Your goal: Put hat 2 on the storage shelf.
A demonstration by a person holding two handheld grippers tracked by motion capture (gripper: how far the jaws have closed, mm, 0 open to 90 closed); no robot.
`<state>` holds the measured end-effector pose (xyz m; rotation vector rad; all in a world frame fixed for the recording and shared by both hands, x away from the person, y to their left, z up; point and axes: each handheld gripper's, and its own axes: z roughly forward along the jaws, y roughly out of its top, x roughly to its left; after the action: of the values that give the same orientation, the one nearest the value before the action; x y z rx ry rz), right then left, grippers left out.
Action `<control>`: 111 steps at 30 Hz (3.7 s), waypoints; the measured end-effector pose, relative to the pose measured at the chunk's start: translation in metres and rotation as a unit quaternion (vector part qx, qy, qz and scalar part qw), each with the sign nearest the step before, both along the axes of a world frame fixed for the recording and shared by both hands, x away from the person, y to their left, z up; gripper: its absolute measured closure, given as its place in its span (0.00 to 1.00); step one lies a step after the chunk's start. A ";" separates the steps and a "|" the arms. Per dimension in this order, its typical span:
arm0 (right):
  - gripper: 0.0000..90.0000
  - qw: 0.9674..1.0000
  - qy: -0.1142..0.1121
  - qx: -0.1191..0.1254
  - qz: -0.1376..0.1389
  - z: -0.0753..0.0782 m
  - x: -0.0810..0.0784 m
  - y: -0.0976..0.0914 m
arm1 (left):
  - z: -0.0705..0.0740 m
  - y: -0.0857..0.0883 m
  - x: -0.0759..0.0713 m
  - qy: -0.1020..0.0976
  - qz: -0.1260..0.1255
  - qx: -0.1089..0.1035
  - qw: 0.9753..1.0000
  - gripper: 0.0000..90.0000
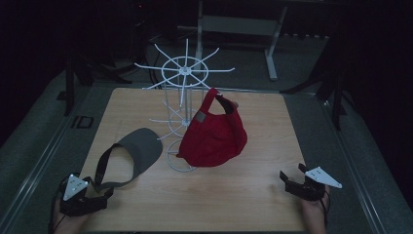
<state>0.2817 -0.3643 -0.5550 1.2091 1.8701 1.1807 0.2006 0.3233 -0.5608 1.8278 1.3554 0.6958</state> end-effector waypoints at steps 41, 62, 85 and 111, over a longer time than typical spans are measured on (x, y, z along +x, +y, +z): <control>0.17 1.000 0.013 0.007 -0.005 0.000 0.001 -0.002 | 0.028 -0.025 0.023 -0.070 -0.148 0.013 0.986 0.96; 0.17 1.000 0.010 0.008 -0.006 0.000 0.000 -0.002 | 0.099 -0.038 0.037 -0.152 -0.189 -0.007 0.970 0.96; 0.17 1.000 0.008 0.009 -0.005 0.000 -0.001 -0.001 | 0.166 -0.036 0.027 -0.209 -0.224 -0.008 0.952 0.96; 0.17 1.000 0.009 0.011 -0.005 0.000 -0.001 -0.002 | 0.274 -0.068 0.037 -0.286 -0.301 -0.014 0.909 0.96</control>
<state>0.2810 -0.3658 -0.5551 1.2440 1.8675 1.1920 0.2375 0.2549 -0.2870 1.6934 0.3820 0.7750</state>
